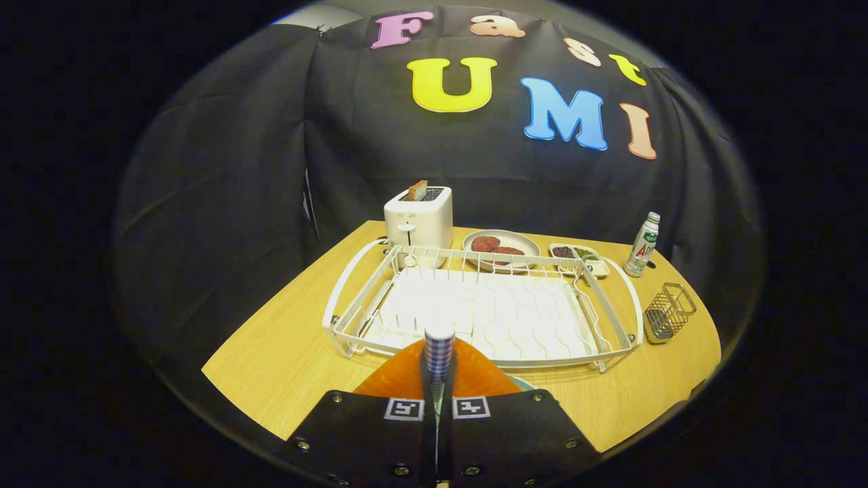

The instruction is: Take the plate from the dish rack, then take the spoon from the basket and place it into the plate.

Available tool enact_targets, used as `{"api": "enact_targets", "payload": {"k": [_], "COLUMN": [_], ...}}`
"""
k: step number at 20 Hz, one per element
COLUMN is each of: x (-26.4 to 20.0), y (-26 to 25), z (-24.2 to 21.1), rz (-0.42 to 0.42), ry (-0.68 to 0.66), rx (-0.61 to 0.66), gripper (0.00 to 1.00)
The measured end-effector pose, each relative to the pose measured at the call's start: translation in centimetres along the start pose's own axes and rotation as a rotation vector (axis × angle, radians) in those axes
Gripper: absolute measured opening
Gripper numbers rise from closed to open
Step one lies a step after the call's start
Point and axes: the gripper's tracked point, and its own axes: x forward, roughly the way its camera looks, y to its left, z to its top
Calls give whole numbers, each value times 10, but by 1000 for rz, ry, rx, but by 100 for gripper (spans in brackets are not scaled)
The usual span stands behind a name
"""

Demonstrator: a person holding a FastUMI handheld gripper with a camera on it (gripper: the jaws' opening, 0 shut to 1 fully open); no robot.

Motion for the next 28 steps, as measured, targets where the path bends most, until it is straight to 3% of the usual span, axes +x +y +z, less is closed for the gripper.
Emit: {"api": "enact_targets", "payload": {"k": [10, 25, 26, 28], "x": [3, 1, -3, -4], "y": [-11, -71, -80, -87], "z": [-23, -40, -40, -35], "rz": [2, -136, -165, -173], "ry": [28, 88, 89, 66], "rx": [62, 144, 140, 155], "gripper": [13, 23, 35, 38]}}
